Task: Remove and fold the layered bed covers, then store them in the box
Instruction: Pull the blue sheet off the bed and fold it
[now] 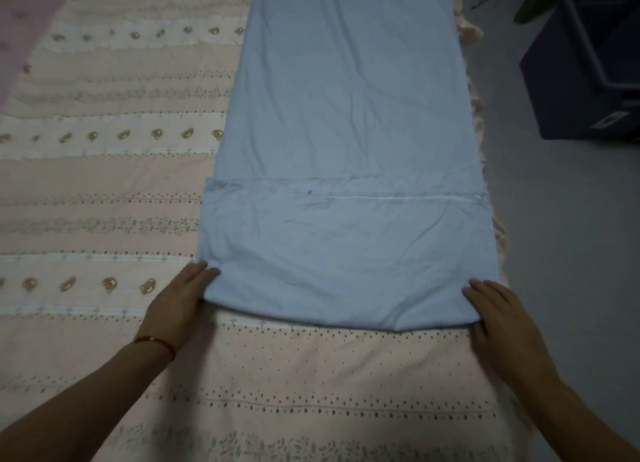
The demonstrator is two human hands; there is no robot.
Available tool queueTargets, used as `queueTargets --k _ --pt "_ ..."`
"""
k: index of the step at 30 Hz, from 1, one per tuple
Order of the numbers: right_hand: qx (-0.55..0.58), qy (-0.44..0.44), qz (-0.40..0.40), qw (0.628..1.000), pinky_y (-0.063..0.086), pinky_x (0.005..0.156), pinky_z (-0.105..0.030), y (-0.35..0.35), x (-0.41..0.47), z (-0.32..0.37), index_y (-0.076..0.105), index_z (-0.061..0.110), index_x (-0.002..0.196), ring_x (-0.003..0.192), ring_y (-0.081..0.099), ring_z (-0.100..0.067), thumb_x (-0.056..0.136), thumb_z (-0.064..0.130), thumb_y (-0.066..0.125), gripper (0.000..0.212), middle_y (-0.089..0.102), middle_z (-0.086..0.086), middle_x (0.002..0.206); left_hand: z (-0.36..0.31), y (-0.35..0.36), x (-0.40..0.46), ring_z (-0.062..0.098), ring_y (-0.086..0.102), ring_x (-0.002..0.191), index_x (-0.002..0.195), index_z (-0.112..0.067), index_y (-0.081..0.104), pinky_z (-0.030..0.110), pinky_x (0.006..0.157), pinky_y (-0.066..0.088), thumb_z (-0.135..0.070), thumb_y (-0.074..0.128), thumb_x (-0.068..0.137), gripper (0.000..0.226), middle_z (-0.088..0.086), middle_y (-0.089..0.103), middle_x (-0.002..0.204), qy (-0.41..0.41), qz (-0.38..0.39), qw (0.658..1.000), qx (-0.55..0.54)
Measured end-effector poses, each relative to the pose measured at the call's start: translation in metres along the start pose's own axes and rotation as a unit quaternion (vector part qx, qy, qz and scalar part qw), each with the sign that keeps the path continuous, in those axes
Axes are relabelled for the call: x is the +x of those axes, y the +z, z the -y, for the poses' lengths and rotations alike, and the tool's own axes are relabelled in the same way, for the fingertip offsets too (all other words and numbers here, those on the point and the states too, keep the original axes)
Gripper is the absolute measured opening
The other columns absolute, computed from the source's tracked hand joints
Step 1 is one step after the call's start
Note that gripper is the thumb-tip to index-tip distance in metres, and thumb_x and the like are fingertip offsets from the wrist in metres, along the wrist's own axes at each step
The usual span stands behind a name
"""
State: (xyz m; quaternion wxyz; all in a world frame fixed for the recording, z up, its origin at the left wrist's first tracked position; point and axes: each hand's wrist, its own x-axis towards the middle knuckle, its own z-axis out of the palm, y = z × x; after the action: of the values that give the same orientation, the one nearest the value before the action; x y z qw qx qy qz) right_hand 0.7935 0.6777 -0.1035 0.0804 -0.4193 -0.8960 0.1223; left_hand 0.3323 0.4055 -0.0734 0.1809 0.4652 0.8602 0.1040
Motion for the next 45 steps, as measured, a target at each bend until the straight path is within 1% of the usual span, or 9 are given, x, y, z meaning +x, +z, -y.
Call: queueTargets --k 3,6,13,16,23,28,32,38,45 --pt "0.086 0.085 -0.053 0.991 0.05 0.085 -0.035 -0.037 0.021 0.009 0.074 0.003 0.105 0.09 0.065 -0.034 0.089 0.029 0.049 0.039 0.073 -0.017 0.102 -0.006 -0.038 0.004 0.024 0.067 0.092 0.122 -0.022 0.067 0.034 0.084 0.053 0.005 0.071 0.085 0.045 0.004 0.072 0.112 -0.022 -0.078 0.994 -0.071" --pt "0.133 0.141 -0.119 0.974 0.04 0.065 -0.012 -0.072 0.059 0.018 0.073 0.007 0.101 0.073 0.061 -0.026 0.093 0.016 0.062 0.016 0.07 -0.011 0.085 -0.023 -0.072 0.018 0.01 0.062 0.085 0.11 -0.029 0.068 0.013 0.079 0.047 -0.003 0.065 0.092 0.032 -0.011 0.07 0.094 -0.061 -0.143 0.981 -0.115" --pt "0.193 0.177 -0.209 0.942 0.035 0.056 -0.027 -0.118 0.18 0.022 0.058 0.015 0.094 0.066 0.048 -0.025 0.104 0.022 0.054 0.013 0.052 -0.004 0.073 -0.07 -0.135 0.114 0.018 0.056 0.067 0.091 -0.029 0.067 0.028 0.063 0.047 -0.024 0.062 0.099 0.011 0.007 0.066 0.08 -0.1 -0.261 0.911 -0.303" --pt "0.199 0.18 -0.233 0.935 0.042 0.063 -0.04 -0.126 0.238 0.014 0.058 0.008 0.101 0.074 0.054 -0.033 0.105 0.028 0.051 0.021 0.059 -0.016 0.082 -0.078 -0.158 0.179 0.018 0.052 0.069 0.085 -0.011 0.063 0.029 0.062 0.043 -0.036 0.061 0.098 0.028 0.01 0.06 0.076 -0.116 -0.282 0.896 -0.322" --pt "0.233 0.2 -0.261 0.915 0.041 0.075 -0.039 -0.117 0.359 0.001 0.058 0.001 0.101 0.086 0.055 -0.03 0.102 0.033 0.054 0.032 0.06 -0.014 0.092 -0.071 -0.166 0.328 0.023 0.057 0.08 0.092 -0.007 0.069 0.033 0.072 0.045 -0.041 0.065 0.092 0.035 0.007 0.063 0.082 -0.16 -0.282 0.886 -0.331" --pt "0.305 0.286 -0.063 0.906 0.055 0.09 -0.048 -0.039 0.384 -0.029 0.065 0.014 0.116 0.1 0.067 -0.03 0.078 0.074 0.067 0.071 0.071 -0.006 0.108 -0.041 -0.089 0.369 0.038 0.059 0.115 0.119 -0.004 0.065 0.048 0.104 0.045 -0.061 0.055 0.094 0.063 0.014 0.062 0.122 -0.27 -0.104 0.889 -0.356" --pt "0.332 0.295 -0.022 0.896 0.05 0.08 -0.042 -0.011 0.371 -0.042 0.062 0.015 0.114 0.085 0.063 -0.023 0.092 0.036 0.072 0.032 0.066 -0.008 0.107 -0.015 -0.04 0.36 0.032 0.068 0.094 0.097 -0.01 0.071 0.05 0.097 0.052 -0.05 0.062 0.094 0.041 0.012 0.073 0.106 -0.266 -0.1 0.885 -0.369" --pt "0.29 0.319 -0.009 0.902 0.05 0.076 -0.044 -0.012 0.377 -0.05 0.067 0.005 0.106 0.083 0.064 -0.033 0.097 0.041 0.063 0.037 0.07 -0.016 0.102 -0.005 -0.048 0.363 0.037 0.07 0.099 0.103 -0.012 0.072 0.054 0.098 0.053 -0.027 0.067 0.096 0.018 0.011 0.075 0.106 -0.261 -0.063 0.866 -0.422" --pt "0.244 0.225 -0.119 0.936 0.036 0.075 -0.037 -0.023 0.39 -0.032 0.05 0.013 0.105 0.089 0.054 -0.03 0.104 0.032 0.05 0.02 0.057 -0.009 0.097 -0.013 -0.055 0.353 0.035 0.069 0.095 0.092 -0.017 0.07 0.052 0.096 0.052 -0.025 0.063 0.098 0.012 0.004 0.073 0.093 -0.221 -0.13 0.892 -0.371"
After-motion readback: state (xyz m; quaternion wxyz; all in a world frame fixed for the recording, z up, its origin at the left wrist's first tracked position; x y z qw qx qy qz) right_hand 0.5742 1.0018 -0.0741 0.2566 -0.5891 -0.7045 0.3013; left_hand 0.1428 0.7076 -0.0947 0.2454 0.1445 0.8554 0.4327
